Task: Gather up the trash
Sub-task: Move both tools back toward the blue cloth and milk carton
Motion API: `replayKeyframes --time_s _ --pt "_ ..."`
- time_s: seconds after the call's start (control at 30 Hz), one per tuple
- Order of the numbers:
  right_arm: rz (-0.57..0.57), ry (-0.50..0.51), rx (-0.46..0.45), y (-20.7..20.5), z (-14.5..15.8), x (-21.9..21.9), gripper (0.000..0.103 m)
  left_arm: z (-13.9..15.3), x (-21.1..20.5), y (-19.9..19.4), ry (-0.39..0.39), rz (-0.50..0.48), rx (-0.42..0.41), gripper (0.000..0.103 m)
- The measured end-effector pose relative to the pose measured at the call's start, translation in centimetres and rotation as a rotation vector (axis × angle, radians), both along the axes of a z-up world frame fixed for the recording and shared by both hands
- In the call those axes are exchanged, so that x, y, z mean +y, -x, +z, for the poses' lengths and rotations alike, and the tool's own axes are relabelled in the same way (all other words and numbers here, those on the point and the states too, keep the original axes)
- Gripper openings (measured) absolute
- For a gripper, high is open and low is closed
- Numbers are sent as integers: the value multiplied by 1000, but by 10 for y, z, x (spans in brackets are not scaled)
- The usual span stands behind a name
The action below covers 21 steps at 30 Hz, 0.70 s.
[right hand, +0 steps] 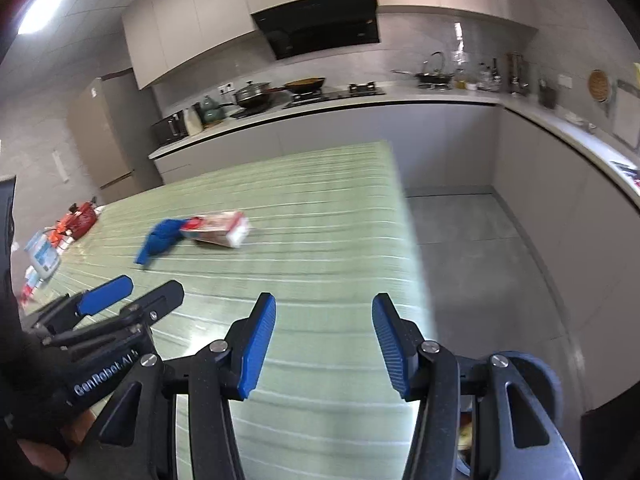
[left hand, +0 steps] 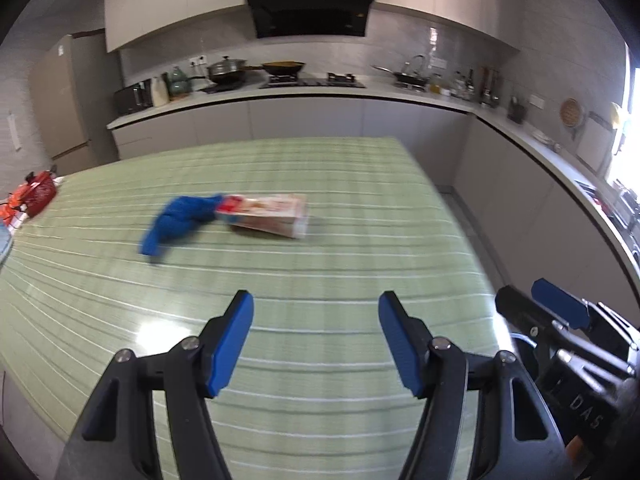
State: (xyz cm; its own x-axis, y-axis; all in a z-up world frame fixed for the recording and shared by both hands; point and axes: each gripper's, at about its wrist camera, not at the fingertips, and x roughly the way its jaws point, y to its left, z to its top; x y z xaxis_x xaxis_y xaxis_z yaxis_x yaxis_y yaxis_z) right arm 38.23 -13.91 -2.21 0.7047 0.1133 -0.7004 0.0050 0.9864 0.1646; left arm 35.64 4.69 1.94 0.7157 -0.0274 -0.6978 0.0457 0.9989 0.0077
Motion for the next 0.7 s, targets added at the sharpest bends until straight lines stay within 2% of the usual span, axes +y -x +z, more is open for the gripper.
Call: replayKeyframes --time_s 0.13,0.3,0.57,0.7 --pt "46 0 13 -30 -4 49 53 -2 45 -12 1 48 8 67" --pt "104 24 20 -63 -12 84 53 -7 82 -37 5 90 9 67" --pt "149 10 49 -120 -42 100 53 -22 111 -78 -28 150 19 67" --pt "151 5 87 -145 -57 102 53 -32 119 -95 -38 160 48 67"
